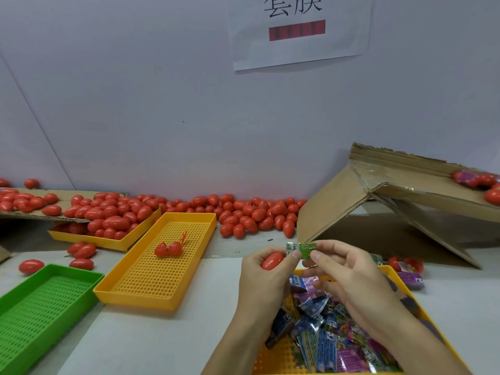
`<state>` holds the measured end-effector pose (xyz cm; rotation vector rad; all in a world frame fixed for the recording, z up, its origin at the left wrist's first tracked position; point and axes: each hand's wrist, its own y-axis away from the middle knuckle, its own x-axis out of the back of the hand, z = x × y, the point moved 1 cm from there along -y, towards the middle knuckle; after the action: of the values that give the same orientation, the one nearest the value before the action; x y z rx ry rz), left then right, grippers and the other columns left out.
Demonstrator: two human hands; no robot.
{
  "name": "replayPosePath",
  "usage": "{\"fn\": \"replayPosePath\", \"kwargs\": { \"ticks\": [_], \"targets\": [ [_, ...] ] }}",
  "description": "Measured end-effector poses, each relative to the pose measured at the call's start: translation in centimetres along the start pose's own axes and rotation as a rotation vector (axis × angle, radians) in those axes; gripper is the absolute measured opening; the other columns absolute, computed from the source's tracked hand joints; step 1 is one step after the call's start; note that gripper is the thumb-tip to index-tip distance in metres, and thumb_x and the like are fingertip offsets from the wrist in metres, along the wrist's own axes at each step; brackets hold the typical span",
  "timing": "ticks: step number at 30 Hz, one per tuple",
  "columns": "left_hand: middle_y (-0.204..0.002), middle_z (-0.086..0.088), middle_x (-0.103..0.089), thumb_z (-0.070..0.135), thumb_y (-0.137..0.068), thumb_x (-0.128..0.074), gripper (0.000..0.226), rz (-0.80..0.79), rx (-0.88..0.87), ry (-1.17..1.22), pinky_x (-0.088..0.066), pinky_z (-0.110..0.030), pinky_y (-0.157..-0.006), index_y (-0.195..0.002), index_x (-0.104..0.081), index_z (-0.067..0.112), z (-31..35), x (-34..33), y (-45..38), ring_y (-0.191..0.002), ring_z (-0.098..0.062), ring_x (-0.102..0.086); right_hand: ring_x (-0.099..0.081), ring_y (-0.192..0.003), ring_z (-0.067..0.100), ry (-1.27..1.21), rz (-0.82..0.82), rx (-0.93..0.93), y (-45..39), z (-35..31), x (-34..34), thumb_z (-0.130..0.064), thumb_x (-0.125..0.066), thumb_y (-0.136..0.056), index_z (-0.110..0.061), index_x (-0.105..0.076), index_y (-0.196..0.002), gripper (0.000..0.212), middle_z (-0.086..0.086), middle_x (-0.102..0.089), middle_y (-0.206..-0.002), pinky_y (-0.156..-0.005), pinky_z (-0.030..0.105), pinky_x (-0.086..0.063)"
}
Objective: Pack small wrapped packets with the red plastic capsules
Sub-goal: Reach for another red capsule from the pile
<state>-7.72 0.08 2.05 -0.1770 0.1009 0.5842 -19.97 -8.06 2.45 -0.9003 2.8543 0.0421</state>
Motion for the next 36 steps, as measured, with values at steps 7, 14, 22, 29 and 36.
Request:
{"fn": "replayPosePath", "kwargs": {
  "ticks": [7,14,22,29,36],
  "targets": [
    [-0.051,0.007,-0.052,0.025,-0.087,-0.075,0.023,-0.027,0.013,-0.100,-0.039,-0.014,-0.043,-0.065,-0.070,0.023,0.10,-0.28,0.30,-0.042,-0.006,-0.049,-0.075,-0.082,0.020,0.075,0.061,0.044,-0.07,0.02,0.56,-0.016,-0.066,-0.093,-0.016,-0.077,-0.097,0.012,0.006,-0.077,-0.086,-0.069,0.030,-0.055],
    [-0.051,0.006,-0.047,0.026,-0.087,-0.074,0.021,-0.042,0.027,-0.085,-0.038,-0.017,-0.042,-0.067,-0.069,0.020,0.28,-0.39,0.43,-0.042,-0.005,-0.042,-0.070,-0.092,0.021,0.067,0.050,0.026,-0.11,-0.11,0.63,-0.020,-0.063,-0.095,-0.015,-0.077,-0.098,0.015,0.006,-0.075,-0.090,-0.077,0.037,-0.054],
    [-0.052,0.006,-0.047,0.031,-0.088,-0.071,0.021,-0.065,0.044,-0.047,-0.037,-0.017,-0.043,-0.083,-0.072,0.010,0.29,-0.24,0.44,-0.043,-0.005,-0.042,-0.067,-0.089,0.018,0.164,-0.118,0.025,0.25,-0.73,0.76,-0.039,-0.057,-0.091,-0.017,-0.078,-0.094,0.030,0.002,-0.071,-0.086,-0.073,0.032,-0.048],
    [-0.052,0.005,-0.045,0.032,-0.090,-0.069,0.023,-0.081,0.044,-0.036,-0.036,-0.017,-0.043,-0.072,-0.069,0.017,0.24,-0.24,0.32,-0.043,-0.006,-0.041,-0.063,-0.083,0.016,0.244,-0.175,0.080,0.36,-0.64,0.66,-0.051,-0.061,-0.079,-0.019,-0.077,-0.083,0.036,0.003,-0.067,-0.080,-0.074,0.033,-0.046],
    [-0.053,0.002,-0.045,0.042,-0.077,-0.072,0.034,-0.115,0.035,-0.028,-0.038,-0.019,-0.044,-0.083,-0.070,0.009,0.27,-0.24,0.44,-0.044,-0.007,-0.041,-0.059,-0.087,0.019,-0.018,-0.023,0.064,0.28,-0.61,0.46,-0.039,-0.068,-0.072,-0.016,-0.081,-0.088,0.031,0.003,-0.068,-0.080,-0.076,0.035,-0.047]
  ]
}}
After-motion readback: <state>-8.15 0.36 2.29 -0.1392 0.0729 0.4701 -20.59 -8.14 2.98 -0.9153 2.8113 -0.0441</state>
